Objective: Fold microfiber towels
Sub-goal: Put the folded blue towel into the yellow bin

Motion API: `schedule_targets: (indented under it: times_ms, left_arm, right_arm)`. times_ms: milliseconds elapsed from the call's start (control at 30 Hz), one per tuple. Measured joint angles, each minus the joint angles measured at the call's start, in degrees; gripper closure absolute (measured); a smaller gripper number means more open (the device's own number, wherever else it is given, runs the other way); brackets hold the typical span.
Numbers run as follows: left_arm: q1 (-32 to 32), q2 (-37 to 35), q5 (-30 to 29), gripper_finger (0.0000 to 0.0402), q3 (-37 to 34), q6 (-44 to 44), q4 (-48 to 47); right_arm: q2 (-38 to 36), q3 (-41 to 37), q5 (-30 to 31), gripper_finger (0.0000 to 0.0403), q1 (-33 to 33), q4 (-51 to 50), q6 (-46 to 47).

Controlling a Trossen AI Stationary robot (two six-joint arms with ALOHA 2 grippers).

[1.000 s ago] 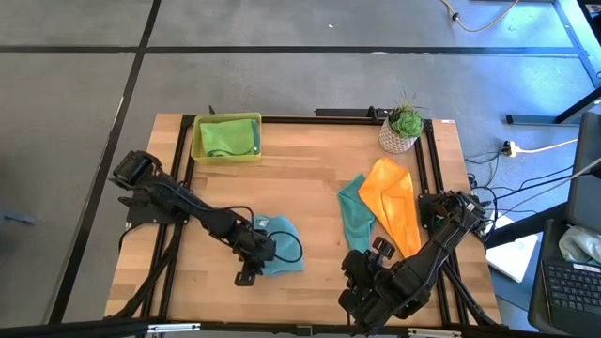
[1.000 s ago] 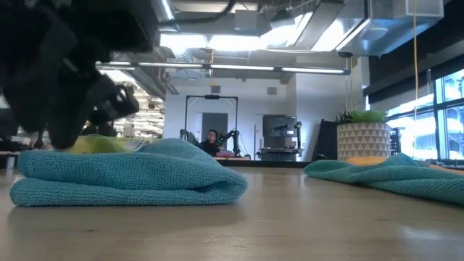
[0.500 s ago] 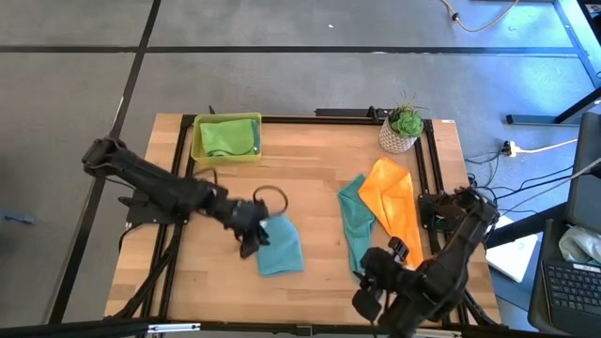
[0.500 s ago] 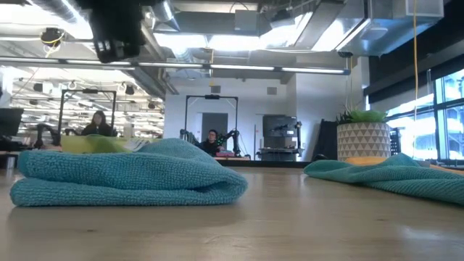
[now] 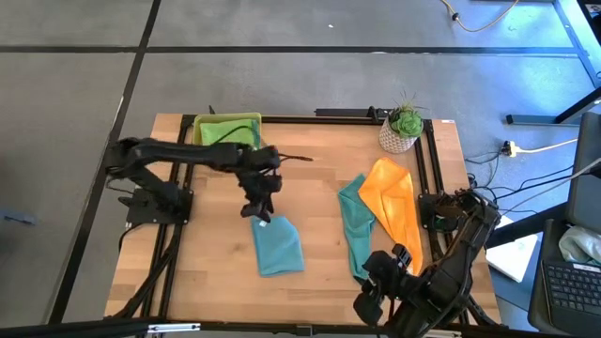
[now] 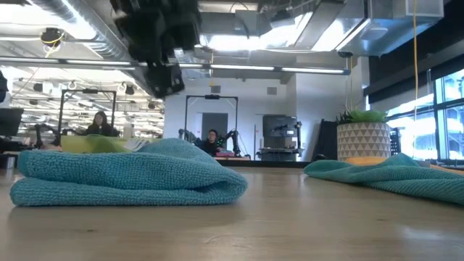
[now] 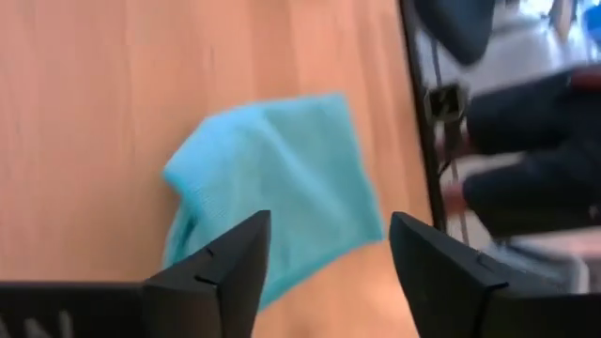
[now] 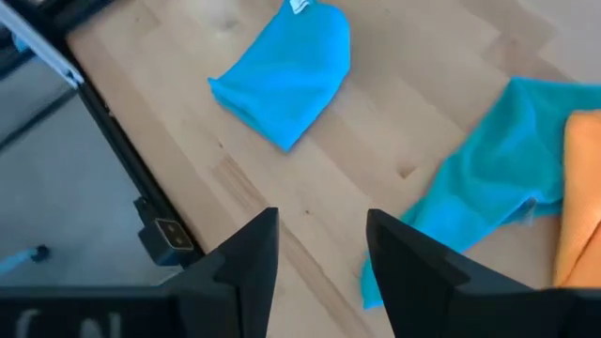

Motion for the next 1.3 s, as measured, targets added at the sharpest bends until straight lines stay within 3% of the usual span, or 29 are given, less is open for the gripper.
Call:
schedule_targets:
  times_ms: [233,433,633,900,1300]
  left_arm:
    - [4.6,16.7,4.2,0.0162,8.6,16.7,-17.0]
    - [8.2,23.6,5.6,0.0158,13.0,23.9,-23.9]
    - [9.2,26.8,3.6,0.0154,13.8,24.2,-22.3]
    - [4.9,30.9,1.2,0.0152,13.8,19.2,-17.0]
    - [-1.1,30.7,-1.8,0.0152,12.4,14.1,-10.9]
  right_arm:
    - [0.0,0.0,0.2,0.0238,-0.1,0.0,3.4]
    - [0.0,0.0,0.2,0.0238,0.0,0.2,6.7]
    - [0.0,0.0,0.3,0.0238,0.0,0.2,6.7]
    - [0.0,0.0,0.3,0.0238,0.8,0.2,6.6]
    - [0.0,0.0,0.3,0.0238,3.4,0.0,6.5]
